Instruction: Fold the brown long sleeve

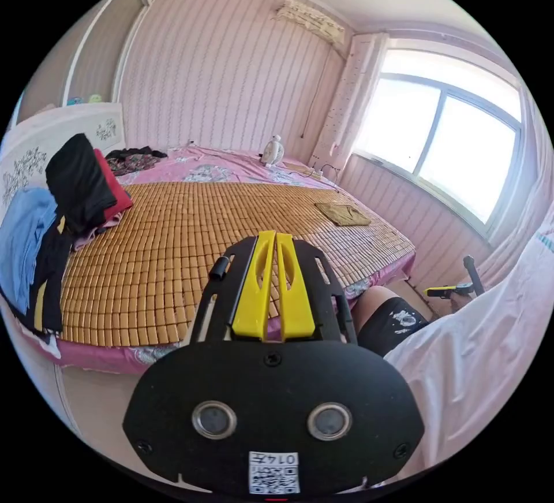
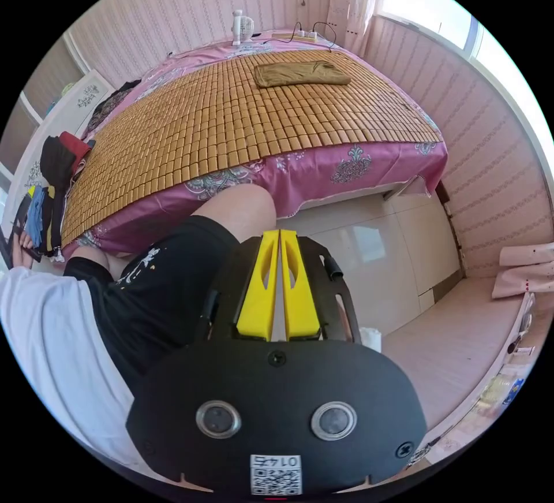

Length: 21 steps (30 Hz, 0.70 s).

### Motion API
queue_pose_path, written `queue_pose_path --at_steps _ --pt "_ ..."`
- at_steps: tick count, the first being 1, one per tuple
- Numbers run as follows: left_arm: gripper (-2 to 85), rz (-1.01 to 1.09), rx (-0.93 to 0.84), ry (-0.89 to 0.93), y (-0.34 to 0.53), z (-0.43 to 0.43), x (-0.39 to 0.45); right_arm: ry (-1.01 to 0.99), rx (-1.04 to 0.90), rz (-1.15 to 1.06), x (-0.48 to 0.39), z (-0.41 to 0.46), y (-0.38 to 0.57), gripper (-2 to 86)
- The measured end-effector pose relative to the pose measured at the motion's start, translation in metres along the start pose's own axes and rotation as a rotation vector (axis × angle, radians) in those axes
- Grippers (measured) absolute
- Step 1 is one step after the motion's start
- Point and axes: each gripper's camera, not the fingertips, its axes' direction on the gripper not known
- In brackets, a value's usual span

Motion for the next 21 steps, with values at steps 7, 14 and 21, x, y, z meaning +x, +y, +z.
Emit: queue_pose_path --at_steps 7,14,21 --pt "-0.5 0.156 -0.047 0.043 -0.008 0.063 0.095 0.093 0.095 -0.008 0.021 -0.016 -0.015 -0.6" --pt "5.4 0.220 -0.183 0.073 -0.012 0.160 0.142 -0.096 0.193 -0.080 0.055 -0.018 -0.107 0.0" --pt "11.4 0.333 -0.350 0.165 -0.036 0.343 0.202 -0.220 0.220 -0.062 0.092 0.008 -0.237 6.7"
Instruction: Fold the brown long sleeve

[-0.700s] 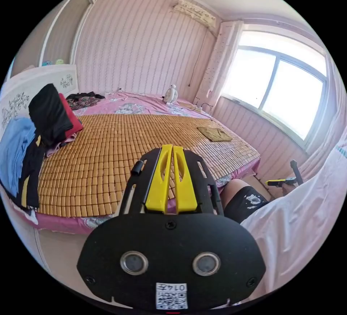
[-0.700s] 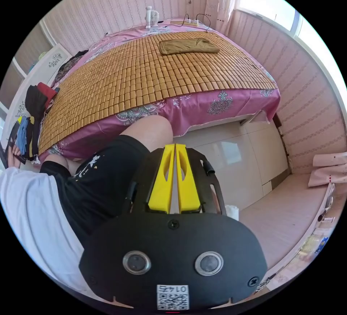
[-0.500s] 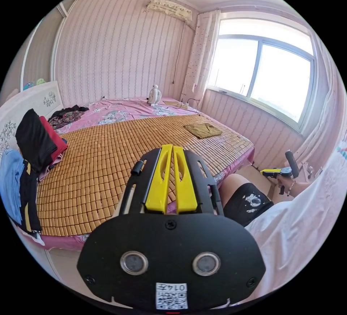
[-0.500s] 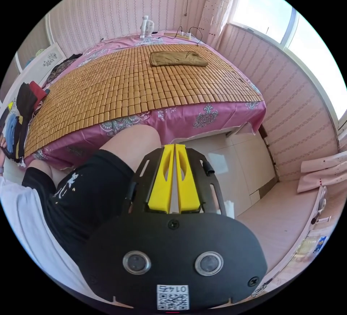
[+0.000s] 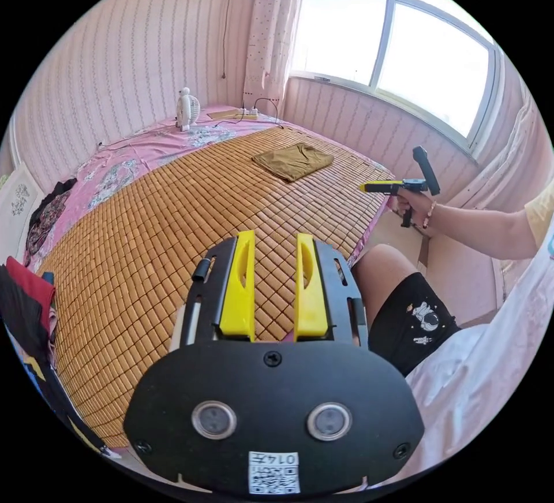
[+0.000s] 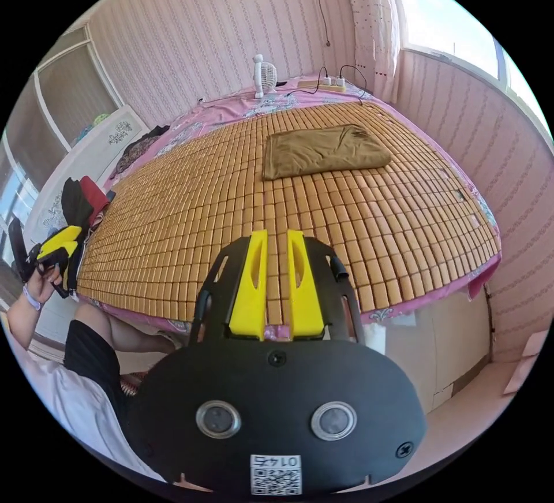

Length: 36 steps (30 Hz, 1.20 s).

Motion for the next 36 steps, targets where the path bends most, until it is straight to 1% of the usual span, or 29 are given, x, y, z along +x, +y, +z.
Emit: queue_pose_path --at_steps 2,4,5,6,7,8,10,12,14,15,17,18,19,20,22,23,26,28,29,31,32,33,34,36 --pt "12.7 0.035 -0.021 0.032 -0.032 0.050 0.003 -0.007 -0.009 0.019 0.019 0.015 -0.031 7.8" --pt "13.8 0.076 -0.046 0.064 -0.076 0.118 0.006 -0.010 -0.036 0.037 0.039 0.032 -0.062 8.4" --pt "13.9 0.083 -0.055 0.072 -0.088 0.136 0.007 0.000 -0.052 0.044 0.052 0.043 -0.083 8.8" --pt "14.1 0.093 -0.069 0.087 -0.111 0.172 0.008 0.020 -0.059 0.046 0.064 0.053 -0.103 9.3" --pt "14.2 0.096 -0.082 0.103 -0.133 0.208 0.008 0.032 -0.060 0.044 0.070 0.058 -0.113 9.5" --pt "14.3 0.095 -0.090 0.108 -0.144 0.225 0.008 0.058 -0.061 0.040 0.081 0.068 -0.133 10.3" --pt "14.4 0.085 -0.122 0.121 -0.184 0.296 0.008 0.098 -0.081 0.033 0.096 0.086 -0.161 11.0" --pt "14.4 0.073 -0.152 0.119 -0.210 0.347 0.009 0.147 -0.134 0.021 0.114 0.115 -0.190 11.7" --pt "14.3 0.058 -0.179 0.122 -0.232 0.396 0.011 0.153 -0.199 0.011 0.125 0.139 -0.202 11.5" --pt "14.0 0.052 -0.208 0.123 -0.244 0.426 0.014 0.141 -0.241 0.012 0.131 0.151 -0.205 11.0" --pt "12.9 0.059 -0.288 0.111 -0.257 0.470 0.020 0.132 -0.207 0.005 0.138 0.149 -0.206 10.0" --pt "10.9 0.063 -0.369 0.061 -0.261 0.497 0.023 0.106 -0.200 0.001 0.142 0.148 -0.206 8.8" --pt "9.1 0.110 -0.316 0.037 -0.264 0.502 0.026 0.108 -0.198 -0.002 0.144 0.147 -0.206 8.1" --pt "8.4 0.122 -0.318 0.029 -0.264 0.507 0.027 0.111 -0.196 -0.020 0.145 0.146 -0.204 6.6" --pt "3.7 0.118 -0.329 0.068 -0.262 0.511 0.020 0.104 -0.191 -0.017 0.145 0.142 -0.202 4.4" --pt "3.3 0.108 -0.344 0.070 -0.260 0.509 0.018 0.083 -0.198 -0.005 0.144 0.140 -0.199 3.3" --pt "1.6 0.117 -0.392 0.073 -0.227 0.489 0.006 -0.045 -0.229 0.050 0.127 0.136 -0.180 2.1" --pt "1.0 0.098 -0.446 0.079 -0.177 0.458 -0.010 -0.087 -0.252 0.036 0.096 0.138 -0.157 1.7" --pt "0.9 0.083 -0.465 0.085 -0.161 0.449 -0.016 -0.093 -0.263 0.003 0.067 0.141 -0.140 1.5" --pt "0.5 -0.001 -0.511 0.127 -0.092 0.401 -0.040 -0.082 -0.247 -0.062 0.014 0.141 -0.115 1.4" --pt "0.4 -0.022 -0.519 0.143 -0.073 0.388 -0.046 -0.076 -0.241 -0.091 -0.021 0.140 -0.101 1.3" --pt "0.3 -0.079 -0.541 0.156 -0.037 0.361 -0.057 -0.126 -0.273 -0.132 -0.058 0.144 -0.088 1.2" --pt "0.2 -0.104 -0.569 0.133 -0.001 0.333 -0.064 -0.153 -0.295 -0.151 -0.076 0.147 -0.082 1.2" --pt "0.2 -0.111 -0.604 0.062 0.050 0.290 -0.074 -0.223 -0.366 -0.278 -0.151 0.157 -0.057 1.1"
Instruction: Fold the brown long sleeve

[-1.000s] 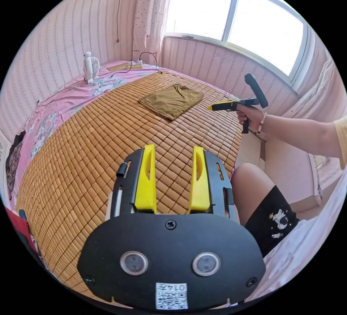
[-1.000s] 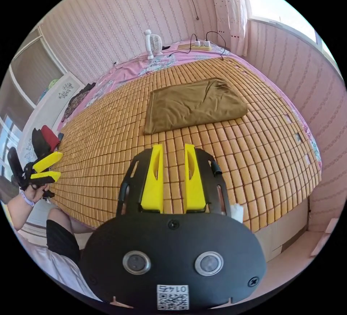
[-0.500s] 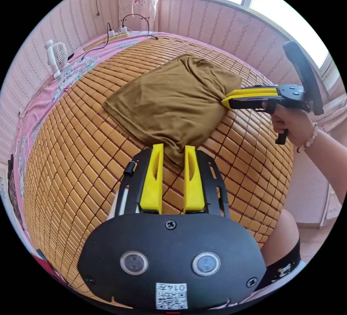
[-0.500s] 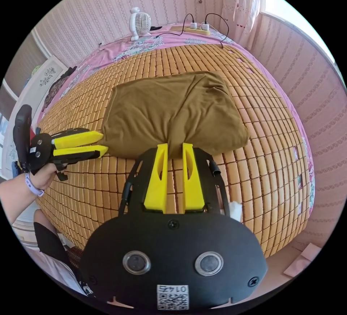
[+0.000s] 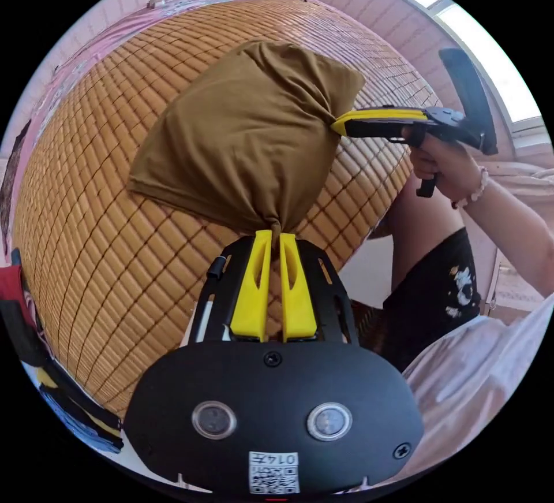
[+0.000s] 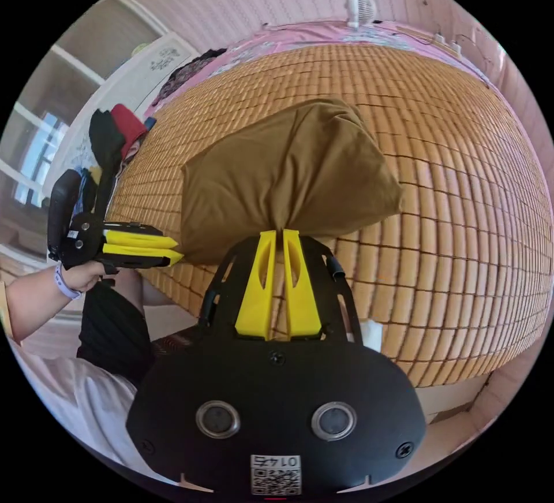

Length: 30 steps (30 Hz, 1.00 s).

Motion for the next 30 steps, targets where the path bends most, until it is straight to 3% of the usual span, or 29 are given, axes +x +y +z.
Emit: queue_pose_path --at_steps 4,9,14,18,25,30 --pt "0.4 -0.175 0.049 0.007 0.120 -0.021 -0.038 0.014 -0.090 -0.173 -0.087 0.033 -0.007 1.0" --pt "1.9 -0.266 0.189 0.096 0.180 -0.037 -0.049 0.133 -0.087 -0.245 -0.139 0.041 -0.020 0.9" --pt "4.3 -0.211 0.386 0.308 0.184 -0.063 -0.034 0.216 -0.056 -0.107 -0.105 0.015 -0.036 0.5" --pt "4.9 -0.190 0.480 0.203 0.199 -0.097 -0.038 0.351 -0.018 0.106 -0.070 -0.013 -0.032 0.1" --pt "5.3 -0.319 0.410 0.010 0.229 -0.106 -0.105 0.167 0.003 -0.148 -0.141 0.026 -0.026 2.5" --pt "5.5 -0.393 0.416 0.025 0.226 -0.114 -0.137 0.021 -0.118 -0.390 -0.223 0.100 -0.046 7.3"
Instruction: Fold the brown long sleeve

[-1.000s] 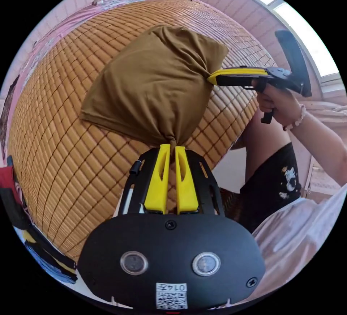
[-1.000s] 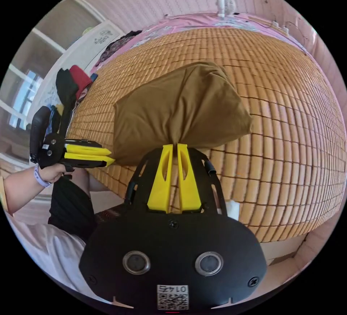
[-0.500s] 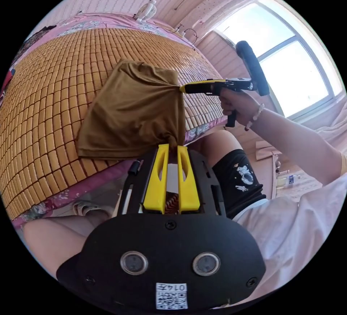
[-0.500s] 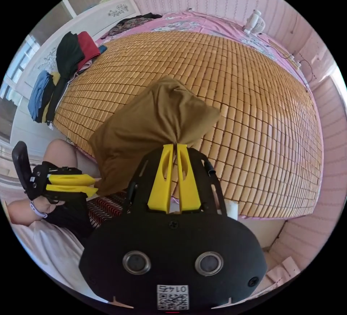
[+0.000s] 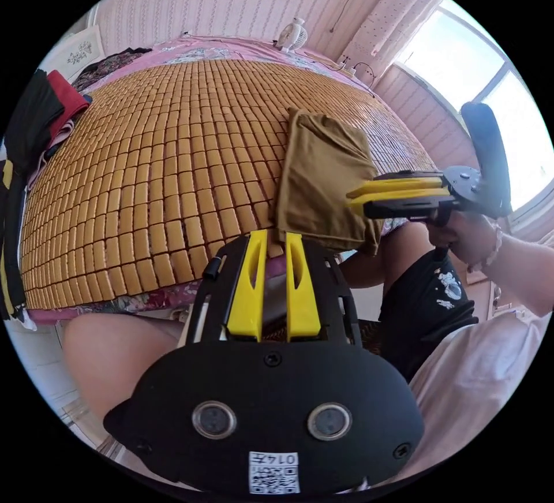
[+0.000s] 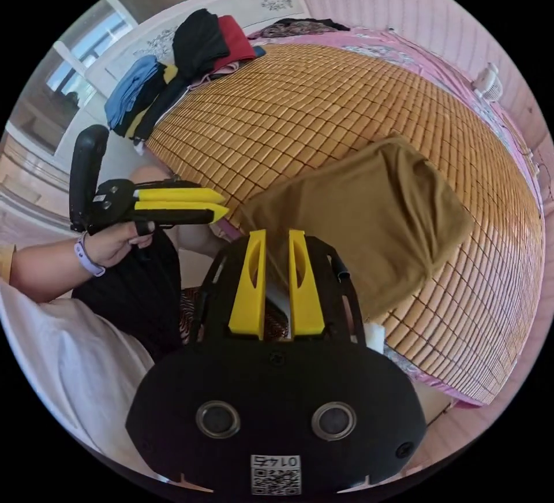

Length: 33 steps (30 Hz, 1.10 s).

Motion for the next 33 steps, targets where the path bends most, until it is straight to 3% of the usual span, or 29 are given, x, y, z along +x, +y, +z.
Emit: queue_pose_path --at_steps 7,10,13,18,27,33 --pt "4.3 -0.273 0.109 0.062 -0.018 -0.036 -0.062 0.115 -0.097 -0.198 -0.054 0.058 -0.050 7.9" --pt "5.3 -0.245 0.077 0.041 -0.031 -0.039 -0.064 0.247 -0.088 -0.189 -0.049 0.068 -0.055 1.4" --pt "7.1 -0.185 0.058 0.052 -0.049 -0.039 -0.055 0.151 -0.093 -0.143 -0.024 0.055 -0.053 0.0" --pt "8.7 0.001 0.043 0.028 -0.088 -0.036 -0.019 -0.090 0.075 0.129 0.054 -0.007 -0.013 -0.2" --pt "3.6 0.119 -0.136 -0.034 -0.162 -0.024 0.027 -0.189 0.412 0.571 0.161 -0.107 0.110 0.2" --pt "-0.7 0.139 -0.005 0.138 -0.185 -0.097 0.017 -0.195 0.619 0.676 0.190 -0.171 0.175 0.2"
